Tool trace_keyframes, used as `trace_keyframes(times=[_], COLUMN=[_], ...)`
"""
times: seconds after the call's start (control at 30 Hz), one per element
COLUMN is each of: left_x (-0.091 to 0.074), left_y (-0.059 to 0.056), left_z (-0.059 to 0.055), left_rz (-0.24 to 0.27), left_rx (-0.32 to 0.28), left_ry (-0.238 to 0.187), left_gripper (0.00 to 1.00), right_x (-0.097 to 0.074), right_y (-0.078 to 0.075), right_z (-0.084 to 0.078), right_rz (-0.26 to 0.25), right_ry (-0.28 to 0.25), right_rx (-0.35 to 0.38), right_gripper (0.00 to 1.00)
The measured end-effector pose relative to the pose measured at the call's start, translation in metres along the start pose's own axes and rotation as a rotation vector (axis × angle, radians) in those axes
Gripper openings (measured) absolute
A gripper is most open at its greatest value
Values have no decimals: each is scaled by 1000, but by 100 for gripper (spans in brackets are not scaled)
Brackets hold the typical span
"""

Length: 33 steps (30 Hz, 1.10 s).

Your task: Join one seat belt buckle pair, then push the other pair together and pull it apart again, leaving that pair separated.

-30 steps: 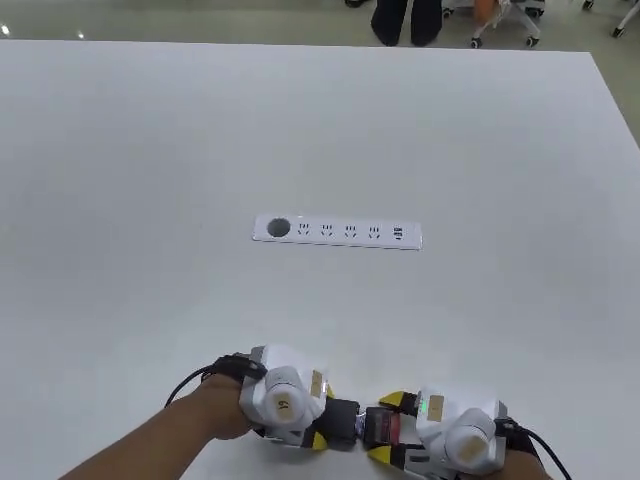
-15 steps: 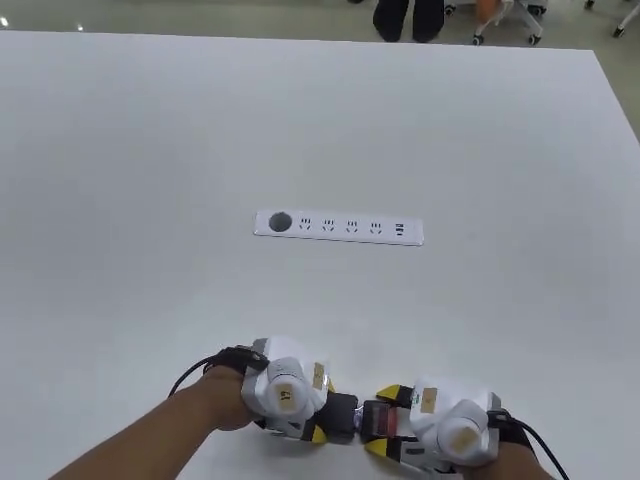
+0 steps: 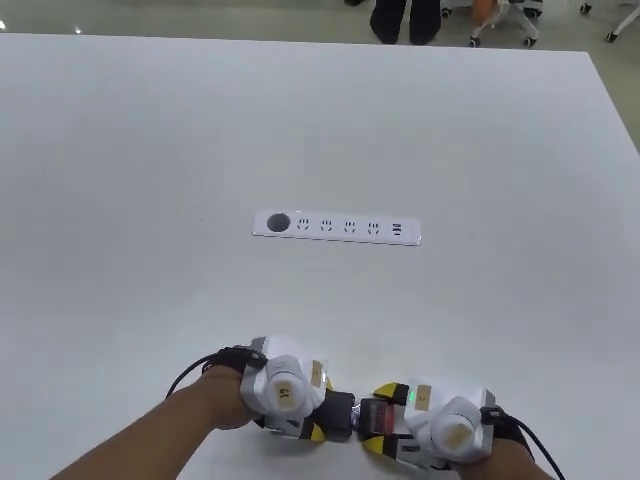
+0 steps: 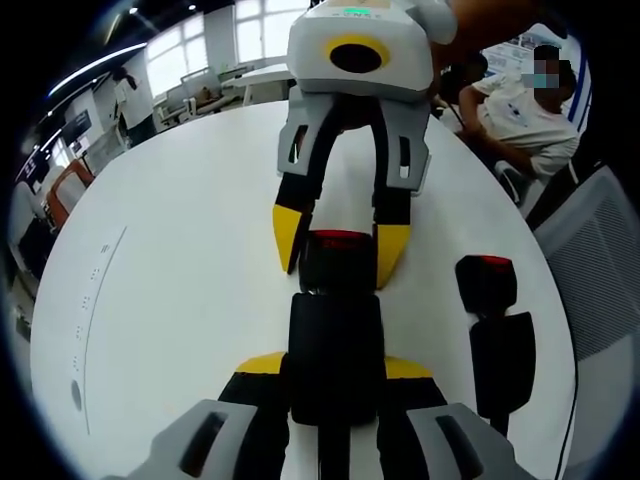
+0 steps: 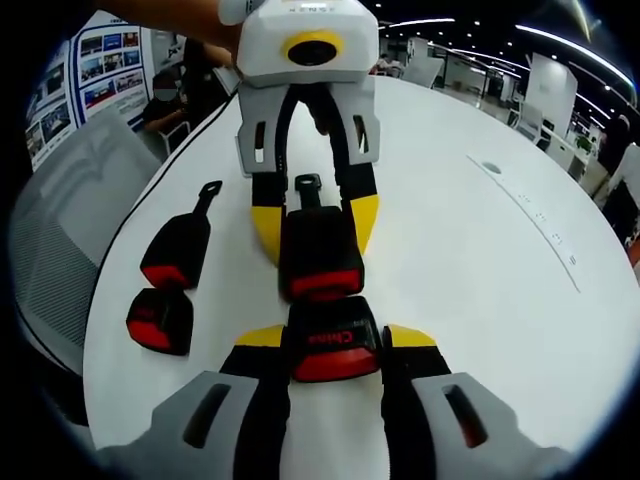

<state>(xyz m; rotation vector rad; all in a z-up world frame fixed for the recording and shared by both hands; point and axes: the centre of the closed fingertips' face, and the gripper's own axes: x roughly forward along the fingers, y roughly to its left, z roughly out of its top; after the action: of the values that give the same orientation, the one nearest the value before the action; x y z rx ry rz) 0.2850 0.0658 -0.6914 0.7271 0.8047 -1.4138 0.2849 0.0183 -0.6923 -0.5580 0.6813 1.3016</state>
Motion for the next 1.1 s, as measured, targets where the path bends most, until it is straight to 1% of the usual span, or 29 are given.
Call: trace_keyframes(times=[0.07, 0.3, 0.47, 0.7, 0.77, 0.83, 0.9, 1.0, 1.07, 1.1], left_x=[0, 1, -1, -2, -1, 0, 0, 0, -1, -1], left_y=[0, 0, -1, -2, -1, 0, -1, 0, -1, -1], left_z=[0, -1, 1, 3, 2, 0, 0, 0, 1, 1], left_rz=[-1, -4, -7, -8, -8, -7, -6, -7, -8, -7], left_rx=[6, 14, 16, 14, 14, 13, 11, 13, 14, 14], left_ry=[8, 9, 9, 10, 11, 11, 11, 15, 15, 15], left_gripper=[33, 34, 34, 34, 34, 34, 34, 34, 34, 34], right_x=[1, 4, 4, 0, -1, -3, -7, -9, -9, -9], right_y=[-1, 0, 1, 3, 3, 3, 3, 4, 3, 1], right_z=[-1, -2, -2, 0, 0, -2, -7, -7, -8, -12], right_rz=[-1, 0, 6, -1, -2, -3, -5, -5, -6, -5], right_ry=[0, -1, -5, 1, 0, 3, 7, 8, 11, 12], right_rx=[1, -3, -10, -12, -12, -11, -8, -7, -7, -7], right_gripper=[33, 33, 33, 33, 33, 33, 33, 33, 33, 33])
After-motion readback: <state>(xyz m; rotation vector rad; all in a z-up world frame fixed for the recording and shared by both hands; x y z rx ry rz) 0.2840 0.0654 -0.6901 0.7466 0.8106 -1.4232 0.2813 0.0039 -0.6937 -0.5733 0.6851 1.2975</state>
